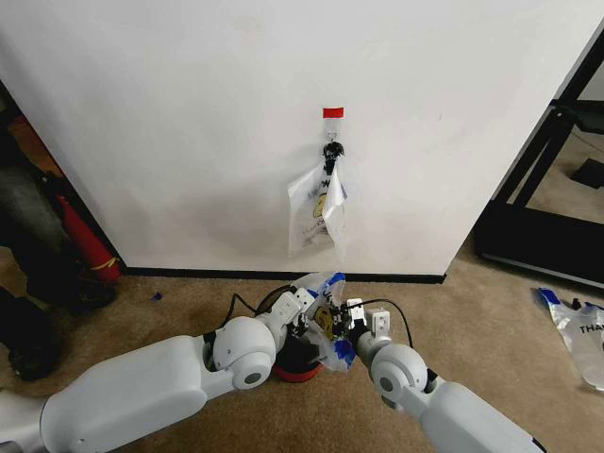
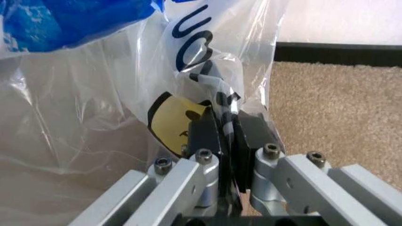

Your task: Pick up the garbage bag from the wall and place it over the trash bin.

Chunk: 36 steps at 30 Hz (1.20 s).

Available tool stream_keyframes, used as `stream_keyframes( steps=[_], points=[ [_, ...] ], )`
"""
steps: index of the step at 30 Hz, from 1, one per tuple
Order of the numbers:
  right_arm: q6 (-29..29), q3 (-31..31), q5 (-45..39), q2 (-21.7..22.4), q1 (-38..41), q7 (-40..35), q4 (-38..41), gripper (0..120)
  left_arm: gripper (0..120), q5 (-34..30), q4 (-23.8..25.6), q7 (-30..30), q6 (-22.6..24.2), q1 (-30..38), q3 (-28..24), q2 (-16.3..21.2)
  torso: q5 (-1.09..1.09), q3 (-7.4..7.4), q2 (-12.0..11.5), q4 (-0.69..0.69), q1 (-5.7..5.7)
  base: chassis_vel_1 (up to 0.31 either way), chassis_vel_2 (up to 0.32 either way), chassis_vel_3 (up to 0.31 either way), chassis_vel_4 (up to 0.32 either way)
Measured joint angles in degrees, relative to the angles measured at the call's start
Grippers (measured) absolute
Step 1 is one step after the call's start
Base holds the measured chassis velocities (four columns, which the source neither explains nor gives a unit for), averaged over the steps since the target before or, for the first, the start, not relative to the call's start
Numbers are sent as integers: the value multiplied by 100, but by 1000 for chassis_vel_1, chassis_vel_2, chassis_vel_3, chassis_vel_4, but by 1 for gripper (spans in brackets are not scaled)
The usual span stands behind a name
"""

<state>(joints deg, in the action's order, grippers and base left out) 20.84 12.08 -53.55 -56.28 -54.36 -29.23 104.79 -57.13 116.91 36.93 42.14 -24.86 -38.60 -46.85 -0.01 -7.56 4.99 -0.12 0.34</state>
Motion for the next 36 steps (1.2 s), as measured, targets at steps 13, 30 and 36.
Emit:
stream_keyframes(
  steps=[13,30,36],
  points=[
    [-215,-355,140,232,-515,60,561,1,0,-325,-406,-14,0,-34,682,85,0,0,0,-1,0,0,0,0,0],
    [-369,-710,193,259,-824,198,660,1,13,33,53,-518,-247,-1143,1527,742,1,0,0,-1,0,0,0,0,0],
    [-404,-758,208,198,-871,222,643,1,38,739,792,-1113,-455,-1599,1919,1215,0,0,0,0,-1,0,0,0,0]
  ],
)
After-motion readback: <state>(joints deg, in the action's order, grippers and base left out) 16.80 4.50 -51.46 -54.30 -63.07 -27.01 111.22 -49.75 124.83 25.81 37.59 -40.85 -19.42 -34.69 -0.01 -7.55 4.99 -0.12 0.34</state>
